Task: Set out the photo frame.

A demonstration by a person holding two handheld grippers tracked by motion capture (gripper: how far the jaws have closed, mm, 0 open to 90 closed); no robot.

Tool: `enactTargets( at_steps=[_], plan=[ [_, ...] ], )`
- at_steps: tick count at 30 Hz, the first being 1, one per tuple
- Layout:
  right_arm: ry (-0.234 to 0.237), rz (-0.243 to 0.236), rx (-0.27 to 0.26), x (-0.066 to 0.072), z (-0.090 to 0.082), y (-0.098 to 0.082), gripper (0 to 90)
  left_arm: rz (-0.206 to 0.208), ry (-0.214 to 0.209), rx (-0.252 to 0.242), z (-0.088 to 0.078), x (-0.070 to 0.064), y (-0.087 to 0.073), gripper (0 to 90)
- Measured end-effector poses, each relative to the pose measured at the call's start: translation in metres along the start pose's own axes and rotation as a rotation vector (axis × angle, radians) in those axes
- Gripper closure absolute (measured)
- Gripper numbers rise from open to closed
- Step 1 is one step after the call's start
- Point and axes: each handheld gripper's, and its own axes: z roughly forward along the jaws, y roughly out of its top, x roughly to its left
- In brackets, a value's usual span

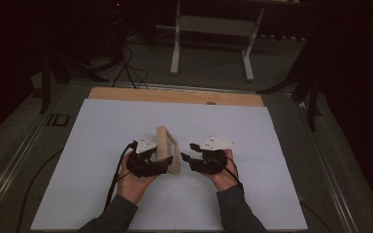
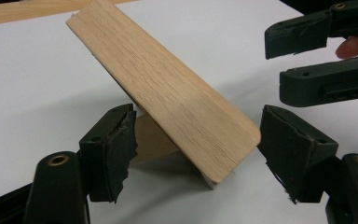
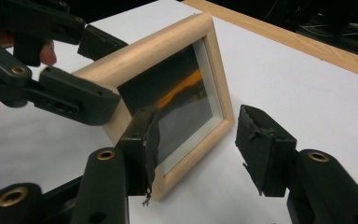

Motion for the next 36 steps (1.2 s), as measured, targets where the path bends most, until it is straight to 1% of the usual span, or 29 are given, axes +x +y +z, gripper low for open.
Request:
enactTargets(
  at_steps=[5,9,14,16,19,25,26,29,36],
  plan=[
    [-0.004,0.001,0.005,-0.001,0.002,0.001,48.6,0.004,0.009,0.011,0.002,0.0,0.0,28.7],
    [-0.008,0.011,-0.008,-0.005,0.002,0.005,48.7,-0.002,0.01,0.011,0.004,0.001,0.0,29.0],
    [-0.026,0.014,-0.013,-0.008,0.005,0.006,48.7,0.001,0.004,0.023,0.01,-0.002,-0.001,29.2],
    [-0.029,0.018,-0.015,-0.008,0.006,0.008,48.7,0.008,0.003,0.027,0.012,-0.004,-0.001,29.2],
    [-0.031,0.021,-0.021,-0.009,0.006,0.011,48.7,0.004,0.003,0.025,0.014,-0.006,-0.001,29.9],
    [-0.036,0.015,-0.029,-0.01,0.007,0.017,48.7,-0.002,0.011,0.025,0.013,-0.005,-0.001,32.4],
    [-0.037,0.016,-0.031,-0.01,0.007,0.018,48.7,-0.003,0.014,0.026,0.013,-0.004,-0.001,34.1],
    [-0.036,0.02,-0.035,-0.01,0.007,0.019,48.7,-0.017,0.013,0.028,0.013,-0.004,0.0,36.6],
    [-0.035,0.017,-0.046,-0.009,0.006,0.023,48.6,-0.015,0.011,0.036,0.013,-0.003,0.0,38.7]
  ],
)
